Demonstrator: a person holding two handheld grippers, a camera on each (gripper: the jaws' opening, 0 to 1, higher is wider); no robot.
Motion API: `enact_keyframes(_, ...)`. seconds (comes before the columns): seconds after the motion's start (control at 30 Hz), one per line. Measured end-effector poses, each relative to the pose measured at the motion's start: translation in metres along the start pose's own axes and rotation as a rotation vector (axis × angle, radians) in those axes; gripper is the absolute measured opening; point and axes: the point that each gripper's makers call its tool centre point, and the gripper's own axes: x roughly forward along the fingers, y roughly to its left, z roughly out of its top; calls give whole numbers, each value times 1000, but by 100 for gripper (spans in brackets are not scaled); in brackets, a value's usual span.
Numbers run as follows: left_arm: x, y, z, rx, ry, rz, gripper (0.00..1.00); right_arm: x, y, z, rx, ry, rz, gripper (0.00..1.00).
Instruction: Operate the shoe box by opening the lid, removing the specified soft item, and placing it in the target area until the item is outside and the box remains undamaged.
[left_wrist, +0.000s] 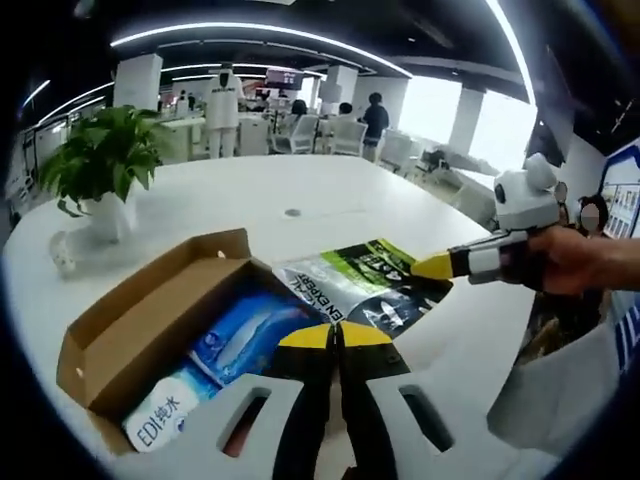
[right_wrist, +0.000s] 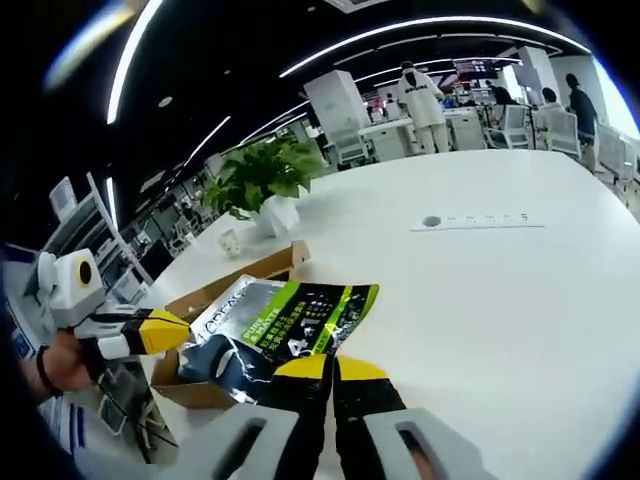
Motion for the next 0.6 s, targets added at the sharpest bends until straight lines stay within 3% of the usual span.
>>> enact_keyframes(0.23, 20, -26, 0, 27, 16, -44, 0, -18, -30, -4, 22, -10, -37, 0)
enact_keyframes(0.6, 42, -57, 0, 55, 38, -87, 0, -37, -59, -8, 50, -22, -72, 0)
